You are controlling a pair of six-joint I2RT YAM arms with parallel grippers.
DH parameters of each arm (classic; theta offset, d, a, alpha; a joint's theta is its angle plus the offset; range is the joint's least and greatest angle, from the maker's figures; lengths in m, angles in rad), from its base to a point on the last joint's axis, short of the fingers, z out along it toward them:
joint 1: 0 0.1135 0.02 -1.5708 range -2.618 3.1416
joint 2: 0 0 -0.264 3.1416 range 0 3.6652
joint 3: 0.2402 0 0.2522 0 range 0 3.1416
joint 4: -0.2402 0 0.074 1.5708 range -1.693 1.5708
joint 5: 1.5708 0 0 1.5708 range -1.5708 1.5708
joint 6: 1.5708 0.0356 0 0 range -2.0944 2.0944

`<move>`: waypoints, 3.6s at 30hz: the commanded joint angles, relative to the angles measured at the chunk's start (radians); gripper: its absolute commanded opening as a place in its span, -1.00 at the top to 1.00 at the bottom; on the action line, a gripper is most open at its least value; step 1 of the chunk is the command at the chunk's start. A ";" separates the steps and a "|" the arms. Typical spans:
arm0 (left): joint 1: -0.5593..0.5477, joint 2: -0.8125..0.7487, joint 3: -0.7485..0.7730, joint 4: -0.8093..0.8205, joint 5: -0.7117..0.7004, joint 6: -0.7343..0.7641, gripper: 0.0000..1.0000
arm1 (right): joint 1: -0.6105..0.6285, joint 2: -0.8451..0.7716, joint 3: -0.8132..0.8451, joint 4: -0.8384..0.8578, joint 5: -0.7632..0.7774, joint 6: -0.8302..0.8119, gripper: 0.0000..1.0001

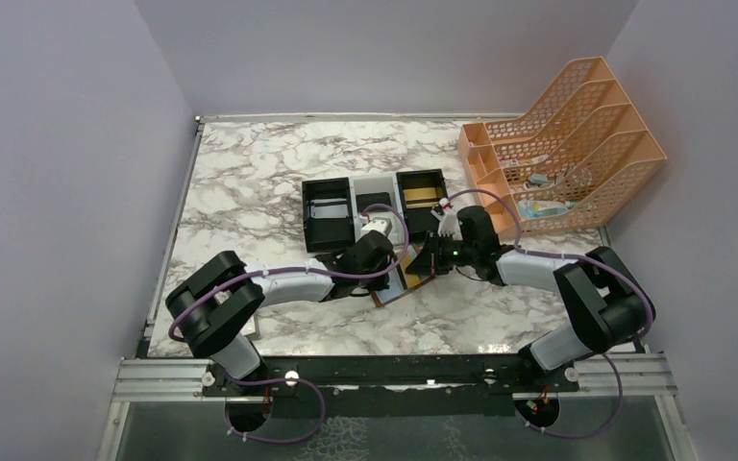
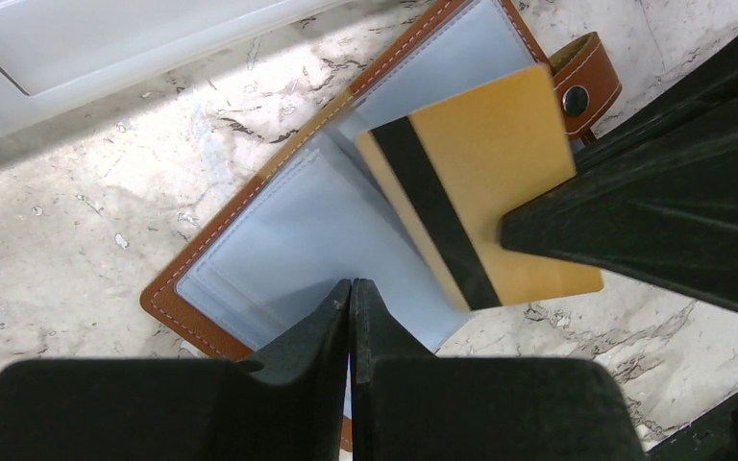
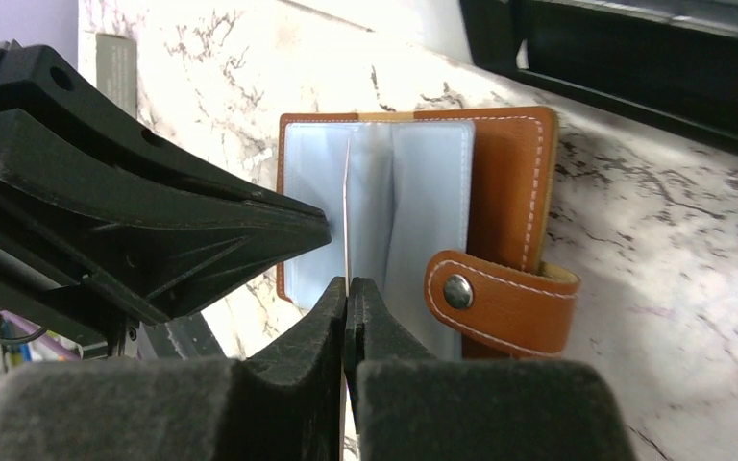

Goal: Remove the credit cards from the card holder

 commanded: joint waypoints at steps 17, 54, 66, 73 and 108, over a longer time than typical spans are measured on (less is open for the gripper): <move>-0.004 -0.153 -0.044 -0.007 -0.032 0.019 0.74 | -0.008 -0.135 0.027 -0.183 0.096 -0.134 0.98; 0.004 -0.572 -0.239 -0.031 -0.249 -0.057 -0.30 | -0.008 -0.783 -0.100 -0.178 0.344 -0.181 0.98; 0.102 -0.693 -0.191 -0.173 -0.135 0.015 -0.84 | -0.008 -0.893 -0.099 -0.140 0.561 -0.369 0.98; 0.118 -0.739 -0.220 -0.184 -0.124 0.010 -0.99 | -0.012 -0.730 -0.005 -0.223 0.757 -0.316 0.98; 0.134 -0.724 -0.223 -0.246 -0.114 0.062 -0.99 | -0.058 0.012 0.379 -0.032 0.318 -1.212 0.98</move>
